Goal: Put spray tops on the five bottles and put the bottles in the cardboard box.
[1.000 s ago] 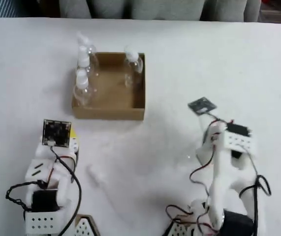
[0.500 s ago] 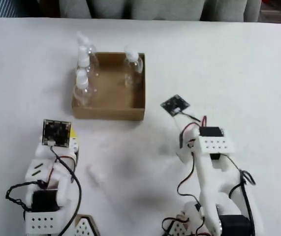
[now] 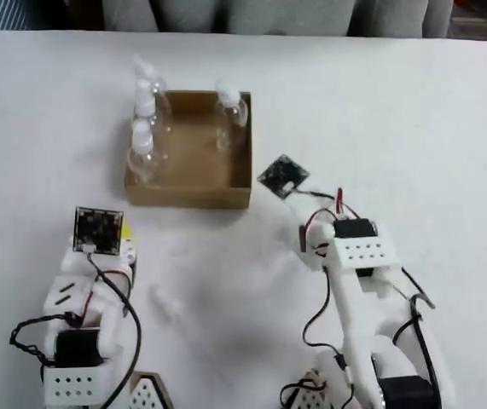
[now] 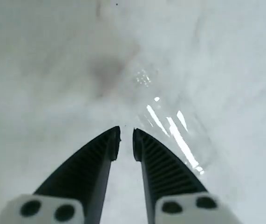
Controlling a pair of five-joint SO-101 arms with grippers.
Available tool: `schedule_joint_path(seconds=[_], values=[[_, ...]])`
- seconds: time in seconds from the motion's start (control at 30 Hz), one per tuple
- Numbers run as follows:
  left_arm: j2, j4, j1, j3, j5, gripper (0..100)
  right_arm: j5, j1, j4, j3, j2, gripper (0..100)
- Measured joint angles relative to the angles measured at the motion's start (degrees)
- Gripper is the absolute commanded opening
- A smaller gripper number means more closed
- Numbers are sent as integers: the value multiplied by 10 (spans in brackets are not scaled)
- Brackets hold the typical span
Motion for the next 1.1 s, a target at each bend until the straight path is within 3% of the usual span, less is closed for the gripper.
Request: schedule_joint_path(seconds=[0.17, 0.27, 0.5, 0.6, 0.8, 1.1], values=[[0, 0, 0, 0, 0, 20, 79, 1, 112, -75, -22, 248], [0, 0, 0, 0, 0, 20, 164, 1, 161, -93, -25, 300], [0, 0, 0, 0, 0, 20, 383, 0, 276, -76, -27, 335], [0, 0, 0, 0, 0, 20, 444, 0, 291, -33, -31, 334], [0, 0, 0, 0, 0, 20, 456, 2, 215, 21, -40, 334], [0, 0, 0, 0, 0, 20, 353, 1, 91, 40, -38, 334]])
